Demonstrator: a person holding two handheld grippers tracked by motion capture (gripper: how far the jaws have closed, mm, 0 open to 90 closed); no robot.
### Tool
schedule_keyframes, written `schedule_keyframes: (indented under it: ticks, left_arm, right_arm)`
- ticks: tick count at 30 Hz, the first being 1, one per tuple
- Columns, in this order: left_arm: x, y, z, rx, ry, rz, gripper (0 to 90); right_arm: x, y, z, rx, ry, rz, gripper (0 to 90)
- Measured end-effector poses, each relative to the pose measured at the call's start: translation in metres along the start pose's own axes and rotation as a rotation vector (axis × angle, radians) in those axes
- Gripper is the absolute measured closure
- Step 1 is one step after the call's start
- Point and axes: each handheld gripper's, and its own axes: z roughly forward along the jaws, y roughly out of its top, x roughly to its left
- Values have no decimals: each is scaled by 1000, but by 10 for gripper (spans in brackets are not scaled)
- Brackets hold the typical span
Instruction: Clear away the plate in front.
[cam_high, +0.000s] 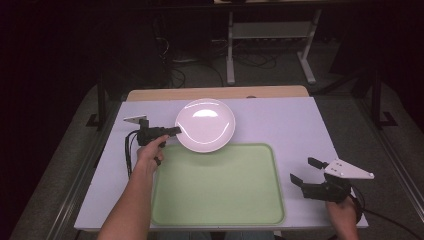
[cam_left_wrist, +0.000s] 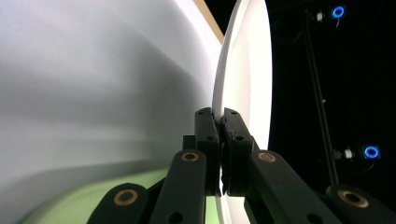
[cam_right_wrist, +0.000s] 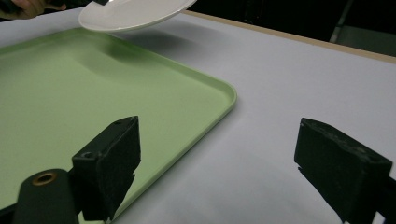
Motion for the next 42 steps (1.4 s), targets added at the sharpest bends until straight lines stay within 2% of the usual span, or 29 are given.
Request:
schedule_keyframes:
  ticks: [5,10,14,17,22,27,33,36,42]
  left_arm:
    - [-1,-6,-2,13,5,9,876]
    - [-3,-13,-7,45,33,34,876]
    - [-2,-21,-9,51,26,34,877]
    - [-2,-24,-11,62,36,40,876]
    - [-1,-33,-13,102,74,69,876]
    - [2,-40,-15,128,90,87,876]
    - [1,-46,-15,159,79,113,876]
    - [-1,-51,-13,185,85,150,876]
    - [-3,-59,-10,208,79,168,877]
  right_arm:
    - [0,0,1,-1,1,0,134]
    - [1,0,0,-2,-1,2,134]
    - [2,0,1,-4,-1,1,134]
    - [2,0,1,-5,-1,-3,134]
    - [2,0,1,-3,-10,2,134]
    - [2,0,1,-1,-16,1,134]
    - [2,0,2,3,-20,1,134]
    - [2,0,2,3,-20,1,134]
    - [2,0,2,5,-21,-1,134]
